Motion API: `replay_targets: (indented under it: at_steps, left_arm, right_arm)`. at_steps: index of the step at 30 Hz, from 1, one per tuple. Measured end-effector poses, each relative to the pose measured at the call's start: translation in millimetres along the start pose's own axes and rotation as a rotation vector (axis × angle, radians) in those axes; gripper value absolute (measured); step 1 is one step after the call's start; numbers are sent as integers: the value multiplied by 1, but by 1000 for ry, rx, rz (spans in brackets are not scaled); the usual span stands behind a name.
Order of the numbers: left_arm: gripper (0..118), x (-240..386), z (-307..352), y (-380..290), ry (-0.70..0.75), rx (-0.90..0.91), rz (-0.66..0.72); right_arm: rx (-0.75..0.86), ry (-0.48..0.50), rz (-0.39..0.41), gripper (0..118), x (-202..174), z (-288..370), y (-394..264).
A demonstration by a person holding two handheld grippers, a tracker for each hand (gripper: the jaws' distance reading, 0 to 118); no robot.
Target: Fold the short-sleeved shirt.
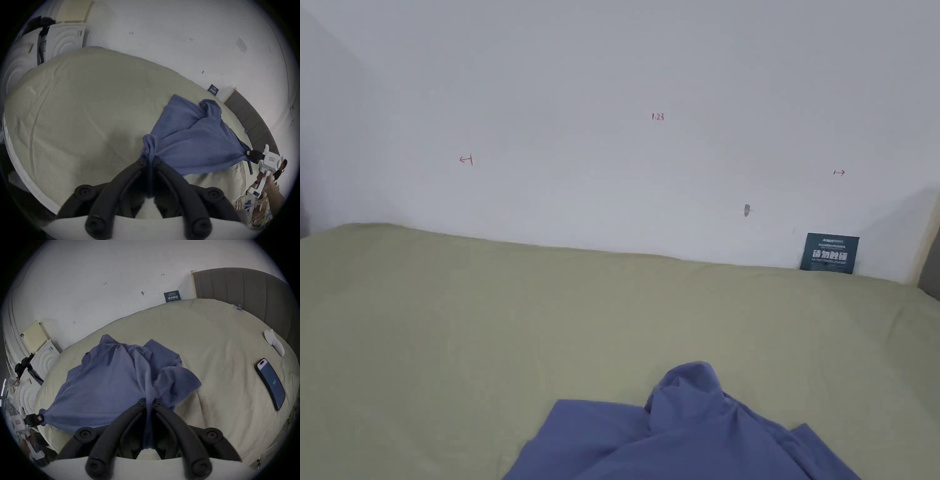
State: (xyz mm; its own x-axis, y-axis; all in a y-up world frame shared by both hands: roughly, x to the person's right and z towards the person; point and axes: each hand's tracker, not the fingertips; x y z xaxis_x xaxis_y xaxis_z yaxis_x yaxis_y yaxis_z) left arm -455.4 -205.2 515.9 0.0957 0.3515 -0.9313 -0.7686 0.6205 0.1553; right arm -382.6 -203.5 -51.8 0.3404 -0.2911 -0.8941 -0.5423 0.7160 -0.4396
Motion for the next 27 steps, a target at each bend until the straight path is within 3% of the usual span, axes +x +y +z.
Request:
replay_targets:
  at_steps: [1,2,3,6,10,11,13,14,15,16,17,18,20,22,27]
  left_arm:
    - [51,0,1,-1,12,-10,17]
    - [85,2,4,-2,23,3,52]
    - [107,5,10,-2,40,40,65]
    - [107,17,30,2,-12,216,32]
    - [106,51,56,0,63,447,-116]
    - [105,57,62,-3,74,506,-136]
    - [101,73,75,-14,77,569,-171]
    - [96,78,81,-20,61,586,-190]
    - [76,81,84,-25,44,588,-218]
    - [49,89,87,-32,56,583,-252]
    - [9,93,88,-36,83,579,-302]
    - [0,96,87,-38,114,569,-344]
    - [0,100,82,-41,163,560,-378]
    - [0,94,79,-36,115,509,-345]
    - [1,73,61,-21,169,464,-239]
  right_arm:
    - [2,9,3,40,0,3,1]
    - [3,13,0,74,2,0,4]
    - [3,10,6,103,-1,5,5]
    - [196,84,42,101,-20,44,7]
    - [387,14,168,99,-55,97,-3]
    - [411,-12,215,94,-61,107,-8]
    - [457,-2,283,59,-67,121,-20]
    - [463,7,315,34,-65,121,-29]
    - [457,-5,338,3,-67,123,-34]
    - [457,-43,365,1,-70,124,-39]
    - [464,-86,390,0,-73,126,-44]
    - [464,-72,380,0,-74,128,-48]
    - [446,-22,341,0,-71,131,-51]
    - [454,-19,320,0,-71,134,-54]
    - [444,-9,341,0,-70,131,-52]
